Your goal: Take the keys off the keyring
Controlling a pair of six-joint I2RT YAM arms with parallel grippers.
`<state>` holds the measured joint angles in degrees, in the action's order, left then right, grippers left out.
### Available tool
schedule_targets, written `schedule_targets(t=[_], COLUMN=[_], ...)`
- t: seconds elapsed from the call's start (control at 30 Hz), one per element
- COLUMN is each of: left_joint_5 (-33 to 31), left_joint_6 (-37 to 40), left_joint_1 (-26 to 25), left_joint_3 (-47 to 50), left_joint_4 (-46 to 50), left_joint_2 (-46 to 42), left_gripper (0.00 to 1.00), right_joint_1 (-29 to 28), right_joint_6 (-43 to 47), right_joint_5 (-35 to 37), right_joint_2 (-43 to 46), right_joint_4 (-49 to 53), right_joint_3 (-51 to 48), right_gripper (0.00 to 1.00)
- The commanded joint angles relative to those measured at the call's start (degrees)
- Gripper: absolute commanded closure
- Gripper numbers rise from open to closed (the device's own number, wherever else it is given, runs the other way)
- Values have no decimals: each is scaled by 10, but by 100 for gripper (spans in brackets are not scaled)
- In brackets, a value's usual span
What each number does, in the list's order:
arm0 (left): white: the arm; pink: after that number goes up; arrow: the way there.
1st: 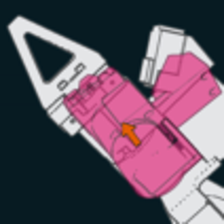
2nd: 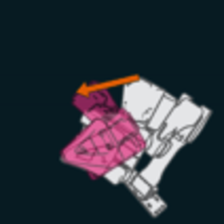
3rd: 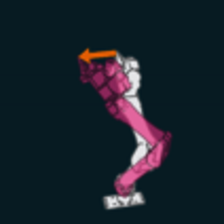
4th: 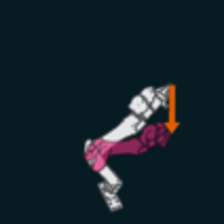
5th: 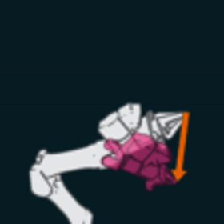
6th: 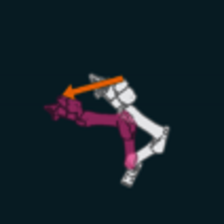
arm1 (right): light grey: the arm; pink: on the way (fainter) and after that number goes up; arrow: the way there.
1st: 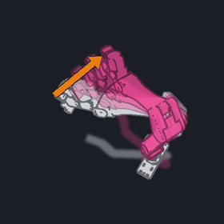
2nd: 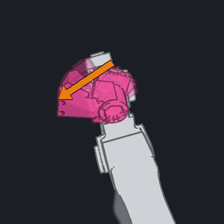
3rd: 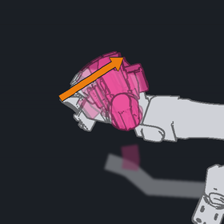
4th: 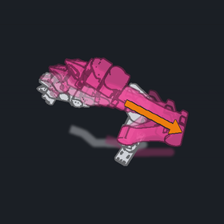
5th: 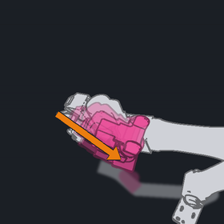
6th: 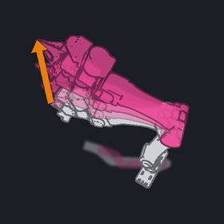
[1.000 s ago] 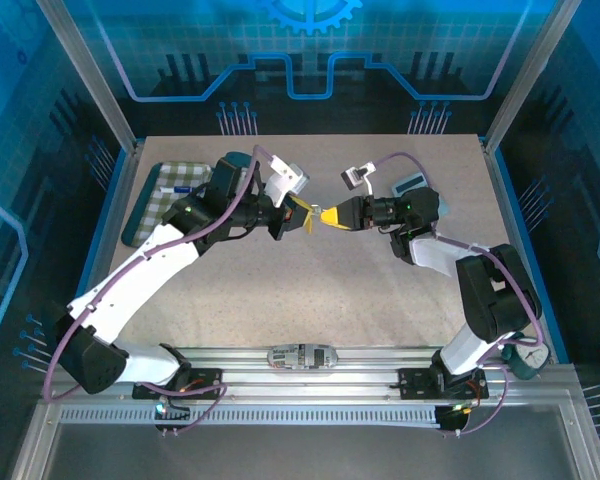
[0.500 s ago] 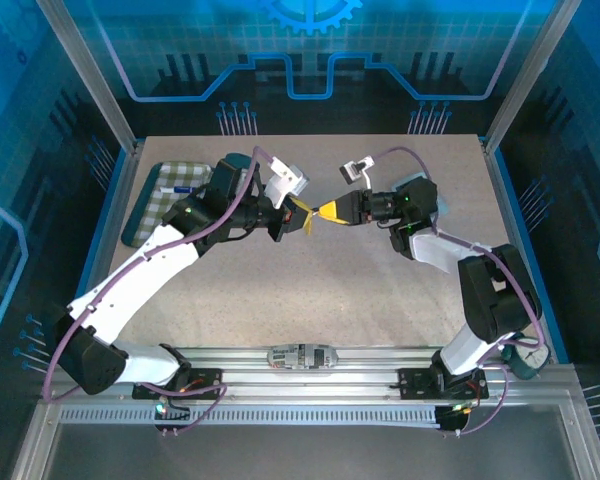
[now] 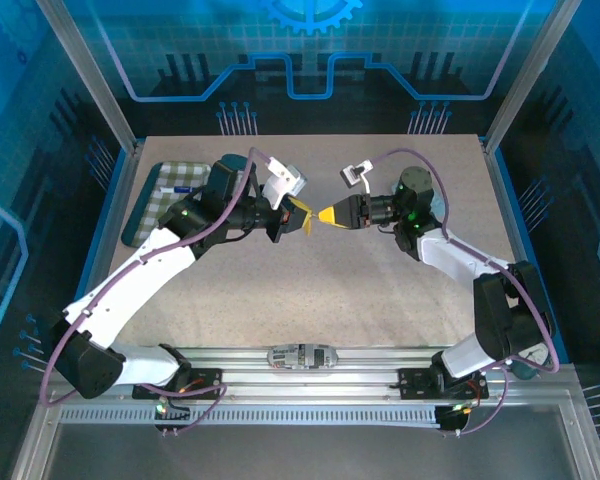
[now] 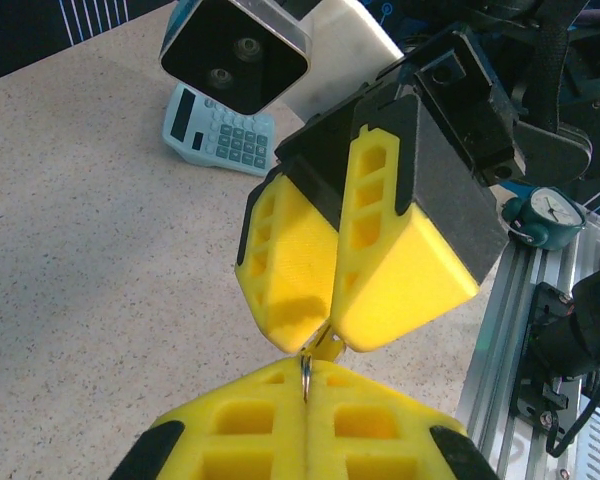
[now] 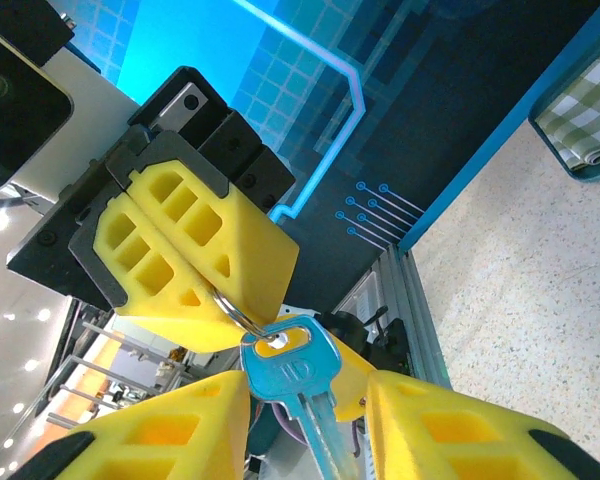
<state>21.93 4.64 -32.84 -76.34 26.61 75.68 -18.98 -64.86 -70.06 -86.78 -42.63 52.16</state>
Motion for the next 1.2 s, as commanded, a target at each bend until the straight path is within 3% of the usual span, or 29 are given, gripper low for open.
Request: schedule_targets(t=[0.0, 0.27, 0.43, 0.7, 0.97, 1.03, 1.17], left_joint_5=[11, 8, 5, 13, 42, 53, 77], left_joint_6=[2, 2, 1, -7, -25, -30, -44], left_joint_1=[2, 2, 3, 2, 3, 2, 4], left_joint_3=[6, 5, 5, 1, -3, -5, -9], left_joint_4=[-15, -11, -12, -12, -12, -13, -20], left_joint_2=[-14, -12, -13, -12, -13, -14, -18], left_gripper=[100, 100, 100, 100, 100, 100, 100], right_joint_1=[-14, -17, -27, -35, -42, -46, -49], right_joint_6=[-2, -40, 33, 202, 222, 211, 181], right_joint_5=[-3, 0, 0, 59, 94, 93, 84], right_joint_2=[2, 0, 14, 64, 83, 83, 77], right_joint_4=[-18, -90, 10, 211, 188, 157, 96], right_joint_3=[10, -4, 9, 22, 13, 8, -2], right_gripper=[59, 56, 58, 52, 46, 40, 40])
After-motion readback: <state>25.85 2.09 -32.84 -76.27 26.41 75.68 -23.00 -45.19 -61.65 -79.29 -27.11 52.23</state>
